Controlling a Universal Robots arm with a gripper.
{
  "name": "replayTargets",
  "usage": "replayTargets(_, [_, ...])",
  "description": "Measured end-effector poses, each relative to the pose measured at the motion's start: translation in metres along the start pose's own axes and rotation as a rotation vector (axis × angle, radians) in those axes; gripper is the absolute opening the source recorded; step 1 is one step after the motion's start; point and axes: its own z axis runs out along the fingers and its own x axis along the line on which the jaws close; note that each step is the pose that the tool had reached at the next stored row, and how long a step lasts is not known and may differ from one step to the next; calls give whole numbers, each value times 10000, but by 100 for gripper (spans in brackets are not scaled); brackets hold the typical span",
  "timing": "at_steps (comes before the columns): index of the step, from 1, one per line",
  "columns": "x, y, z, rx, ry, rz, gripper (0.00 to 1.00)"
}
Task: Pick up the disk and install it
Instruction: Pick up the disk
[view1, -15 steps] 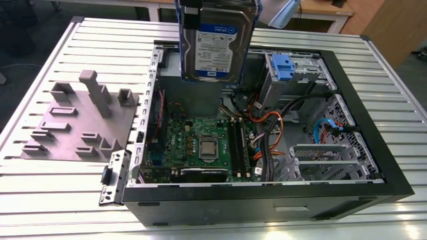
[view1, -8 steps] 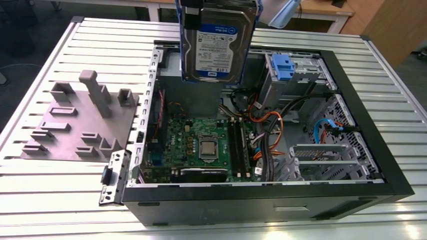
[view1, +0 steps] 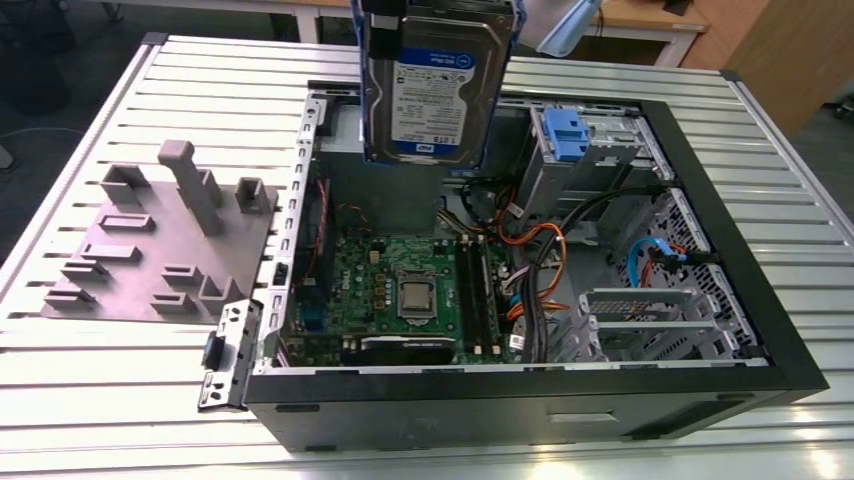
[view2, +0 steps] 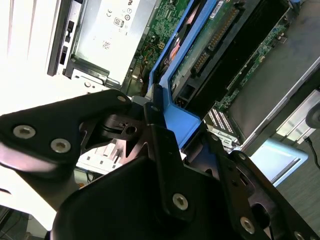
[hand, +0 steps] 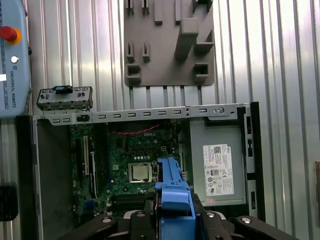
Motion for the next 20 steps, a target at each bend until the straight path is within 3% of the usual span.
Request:
replayTargets(8, [-16, -198, -4, -1, 2, 1, 36])
replayTargets(14, [18, -262, 2, -1, 1, 0, 36])
replayTargets(20, [60, -374, 7, -1, 1, 0, 36])
